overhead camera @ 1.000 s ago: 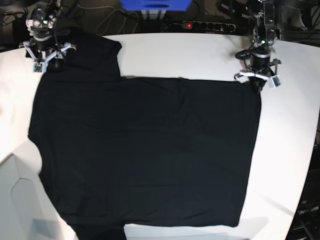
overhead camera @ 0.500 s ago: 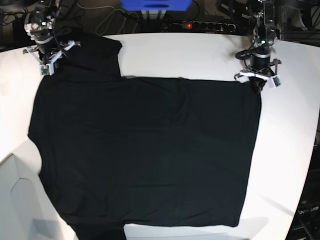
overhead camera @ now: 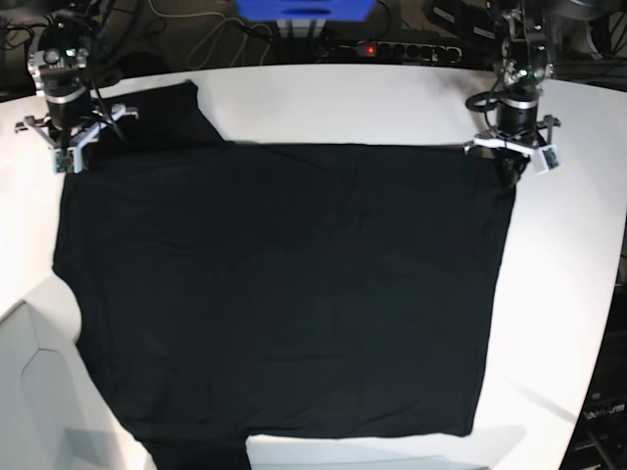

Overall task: Fold the T-shirt properly
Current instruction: 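Close both grippers on the shirt's shoulder corners, then lift the shoulder edge with both grippers and fold it over toward the hem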

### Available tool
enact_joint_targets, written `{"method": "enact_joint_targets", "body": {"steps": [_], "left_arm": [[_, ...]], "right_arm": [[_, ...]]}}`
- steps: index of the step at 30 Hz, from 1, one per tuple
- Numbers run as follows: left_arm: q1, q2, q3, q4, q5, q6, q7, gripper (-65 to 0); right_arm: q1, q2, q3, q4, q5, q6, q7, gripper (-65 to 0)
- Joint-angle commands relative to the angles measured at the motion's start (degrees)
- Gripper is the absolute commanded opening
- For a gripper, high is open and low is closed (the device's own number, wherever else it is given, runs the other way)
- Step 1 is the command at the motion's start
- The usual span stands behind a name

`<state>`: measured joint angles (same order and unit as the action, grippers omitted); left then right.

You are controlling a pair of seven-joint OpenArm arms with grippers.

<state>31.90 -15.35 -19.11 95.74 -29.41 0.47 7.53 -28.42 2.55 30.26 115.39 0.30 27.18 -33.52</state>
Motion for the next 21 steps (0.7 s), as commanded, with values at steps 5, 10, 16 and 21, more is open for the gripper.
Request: {"method": "enact_joint_targets", "body": {"steps": [5, 10, 16, 21], "left_arm": [[3.75, 1.16, -4.93, 4.43, 0.09, -0.16, -1.42, -65.0], [6.3, 2.21, -7.83, 5.13, 0.18, -0.25, -1.42, -65.0], [8.67, 2.3, -8.53, 5.13, -0.26, -0.25, -1.51, -65.0], [9.37, 2.3, -8.53, 5.84, -0.35, -0.25, -1.6, -65.0]], "right_arm": [[0.51, 0.4, 2.49, 0.96, 0.45, 3.99, 1.39, -65.0], [3.06, -0.04, 7.85, 0.96, 0.45, 10.14, 1.3, -65.0], [2.36, -0.13, 11.54, 0.96, 0.45, 12.82, 1.3, -65.0], [1.74, -0.92, 12.07, 0.96, 0.45, 12.82, 1.39, -65.0]]}}
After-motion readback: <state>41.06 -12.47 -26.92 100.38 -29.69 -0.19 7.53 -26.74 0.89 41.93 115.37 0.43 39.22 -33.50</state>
